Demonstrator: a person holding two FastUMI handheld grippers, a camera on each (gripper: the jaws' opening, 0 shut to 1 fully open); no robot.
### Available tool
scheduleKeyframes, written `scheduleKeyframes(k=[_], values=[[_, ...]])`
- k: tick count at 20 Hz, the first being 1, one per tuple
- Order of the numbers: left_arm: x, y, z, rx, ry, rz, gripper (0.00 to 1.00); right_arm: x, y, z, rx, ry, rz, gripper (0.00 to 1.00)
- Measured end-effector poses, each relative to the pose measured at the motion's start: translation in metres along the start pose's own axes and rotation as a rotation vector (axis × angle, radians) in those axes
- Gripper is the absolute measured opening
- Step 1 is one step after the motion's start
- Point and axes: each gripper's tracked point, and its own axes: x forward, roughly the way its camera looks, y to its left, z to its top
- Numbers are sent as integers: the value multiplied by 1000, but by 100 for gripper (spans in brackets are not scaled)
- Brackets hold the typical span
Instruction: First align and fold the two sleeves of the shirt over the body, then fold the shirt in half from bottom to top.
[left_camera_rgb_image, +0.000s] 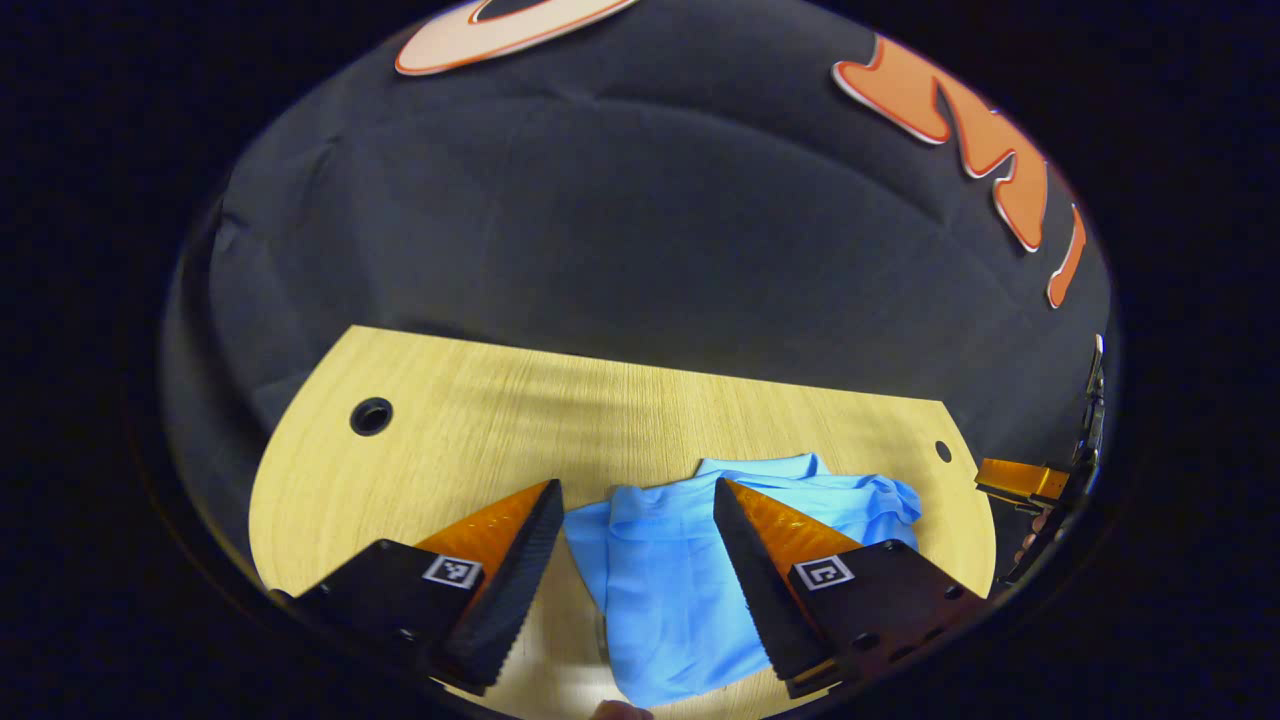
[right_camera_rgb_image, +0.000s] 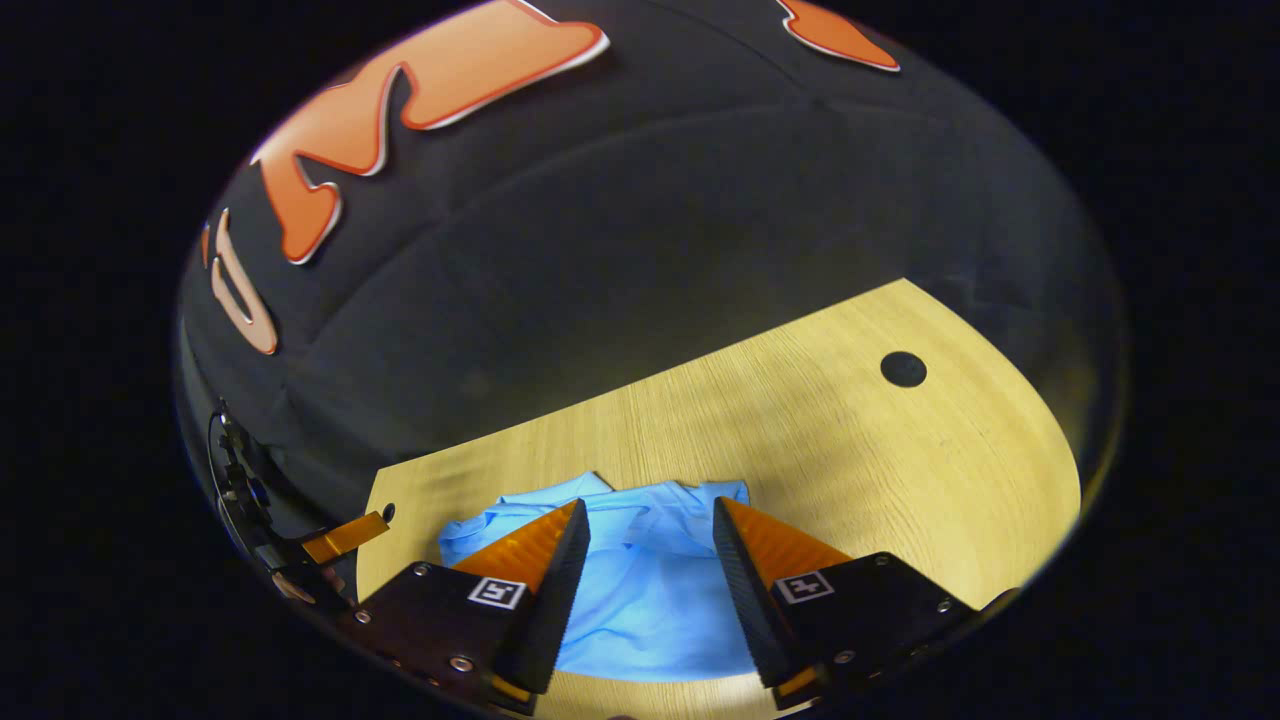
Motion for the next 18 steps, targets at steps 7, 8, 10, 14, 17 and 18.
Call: scheduleKeyframes(k=[7, 8, 10, 14, 17, 18], values=[[-128, -32, -4, 22, -147, 48, 100, -111, 3, 7, -132, -131, 37, 97], [-147, -38, -5, 30, -173, 55, 100, -128, 4, 8, -148, -155, 45, 97], [-186, -47, -6, 51, -234, 64, 100, -165, 3, 9, -179, -202, 56, 97], [-267, -65, -15, 89, -353, 88, 100, -228, 7, 4, -242, -288, 79, 98], [-319, -82, -30, 94, -421, 94, 100, -276, 9, -6, -289, -342, 96, 97], [-333, -87, -35, 99, -439, 100, 100, -287, 11, -10, -309, -359, 101, 97]])
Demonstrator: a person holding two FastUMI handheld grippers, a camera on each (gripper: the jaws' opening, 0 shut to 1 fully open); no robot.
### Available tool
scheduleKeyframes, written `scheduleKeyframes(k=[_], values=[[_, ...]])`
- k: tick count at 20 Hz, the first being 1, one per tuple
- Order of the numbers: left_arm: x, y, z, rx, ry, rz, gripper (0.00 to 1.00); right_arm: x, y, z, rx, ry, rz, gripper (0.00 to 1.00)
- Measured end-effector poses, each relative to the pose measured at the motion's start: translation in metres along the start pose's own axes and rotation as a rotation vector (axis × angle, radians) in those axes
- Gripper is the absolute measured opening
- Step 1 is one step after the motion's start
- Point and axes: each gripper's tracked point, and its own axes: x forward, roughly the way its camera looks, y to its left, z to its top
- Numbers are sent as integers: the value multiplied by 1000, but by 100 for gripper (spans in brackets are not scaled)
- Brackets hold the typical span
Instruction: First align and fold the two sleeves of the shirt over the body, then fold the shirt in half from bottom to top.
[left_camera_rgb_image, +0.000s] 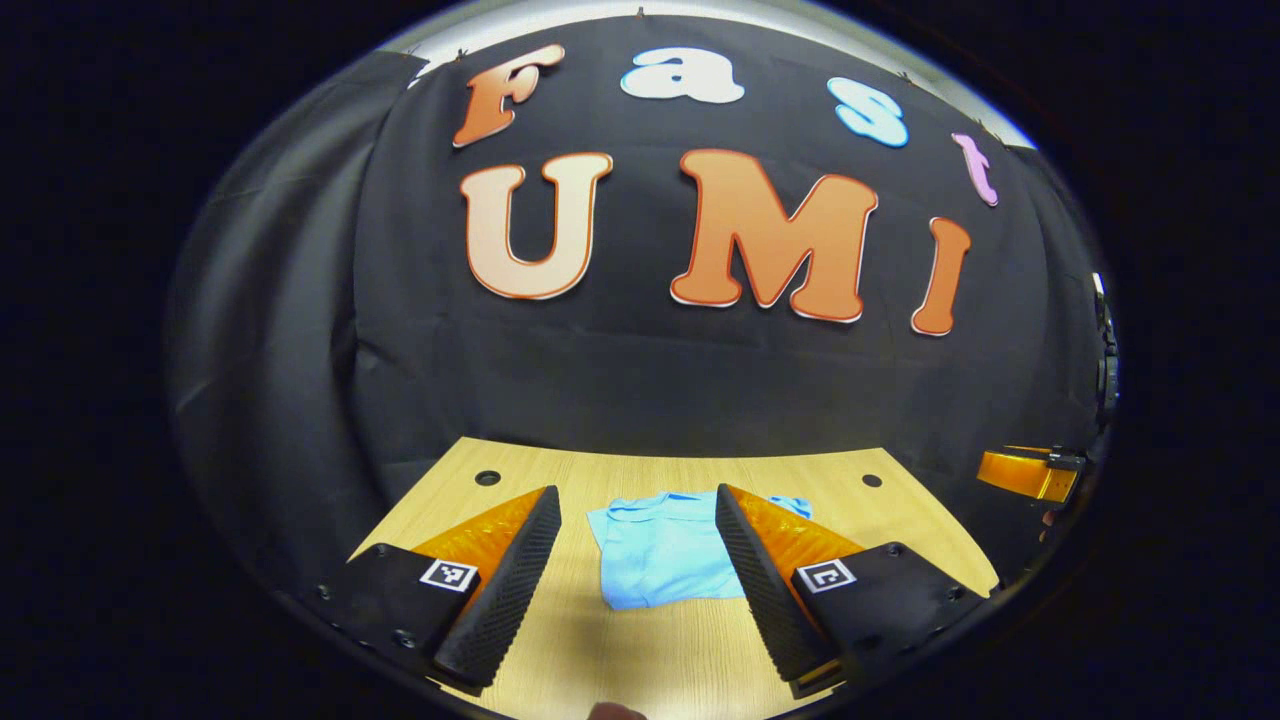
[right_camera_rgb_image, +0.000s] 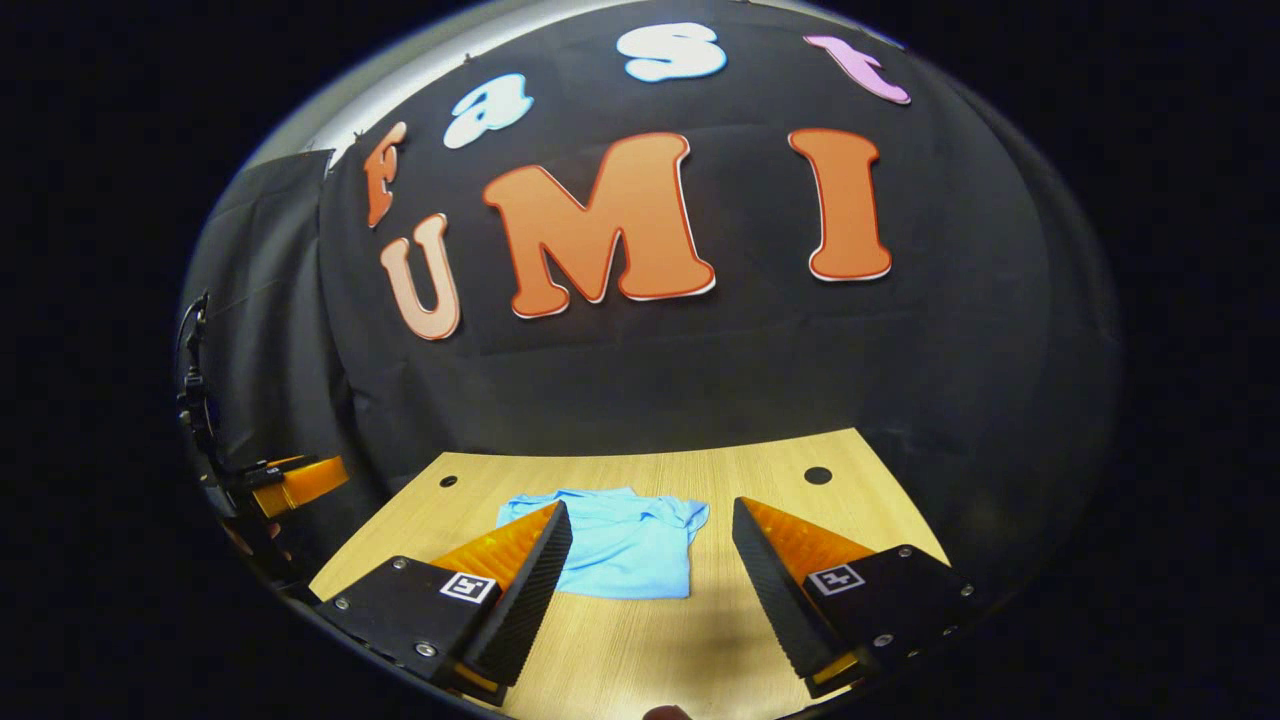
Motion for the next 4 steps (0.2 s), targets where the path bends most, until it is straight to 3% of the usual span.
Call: scheduleKeyframes(k=[4], values=[[-50, -6, -3, 11, -59, 18, 100, -49, 11, -1, -43, -45, 30, 98]])
